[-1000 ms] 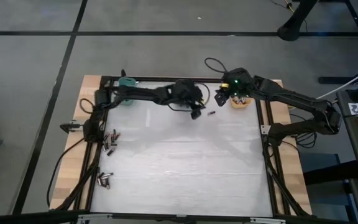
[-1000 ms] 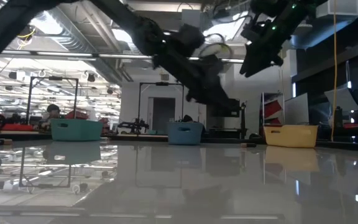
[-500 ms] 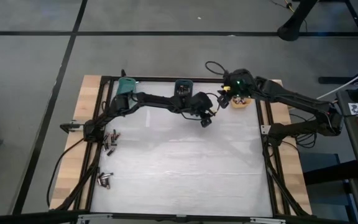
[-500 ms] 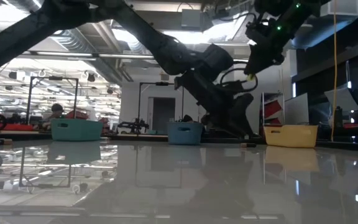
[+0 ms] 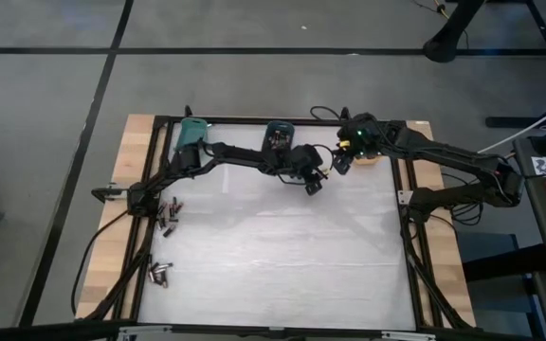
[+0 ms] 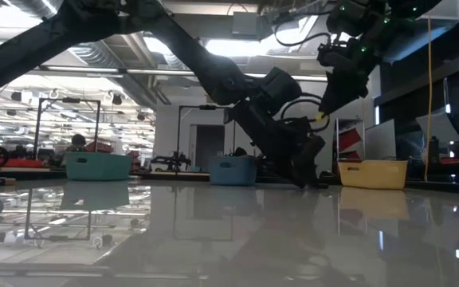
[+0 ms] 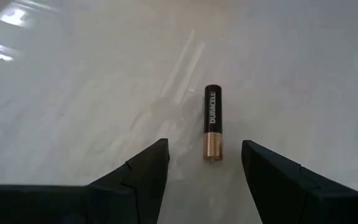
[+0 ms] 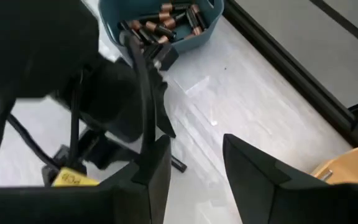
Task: Sort batteries
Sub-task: Put the brown battery into the green bin
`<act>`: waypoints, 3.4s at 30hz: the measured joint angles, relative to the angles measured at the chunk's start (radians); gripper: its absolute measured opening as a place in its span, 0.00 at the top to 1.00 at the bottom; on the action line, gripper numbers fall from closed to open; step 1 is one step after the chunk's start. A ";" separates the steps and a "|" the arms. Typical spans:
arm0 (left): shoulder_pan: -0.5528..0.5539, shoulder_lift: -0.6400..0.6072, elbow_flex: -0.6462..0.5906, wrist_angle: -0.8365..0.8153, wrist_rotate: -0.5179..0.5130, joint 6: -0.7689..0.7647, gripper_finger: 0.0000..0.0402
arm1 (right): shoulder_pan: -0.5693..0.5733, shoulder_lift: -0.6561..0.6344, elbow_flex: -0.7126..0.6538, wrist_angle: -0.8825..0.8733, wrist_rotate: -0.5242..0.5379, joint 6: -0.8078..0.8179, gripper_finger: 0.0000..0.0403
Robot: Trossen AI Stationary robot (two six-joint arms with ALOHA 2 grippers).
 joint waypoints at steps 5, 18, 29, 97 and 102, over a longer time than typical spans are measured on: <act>-0.006 0.008 0.001 0.016 -0.038 0.079 0.51 | 0.000 0.000 0.000 0.002 -0.006 0.047 0.64; -0.005 0.010 0.000 0.003 0.033 0.114 0.77 | 0.000 0.000 0.000 -0.003 -0.027 0.069 0.64; 0.008 0.010 -0.001 -0.017 0.038 -0.033 0.97 | 0.000 0.000 0.000 0.002 -0.026 0.065 0.64; 0.709 -1.153 -0.955 -0.625 -0.117 -0.479 0.94 | 0.001 0.053 0.001 0.467 -0.014 0.357 0.64; 0.720 -1.115 -0.955 -0.587 -0.108 -0.461 0.89 | 0.001 0.062 0.000 0.478 -0.018 0.365 0.64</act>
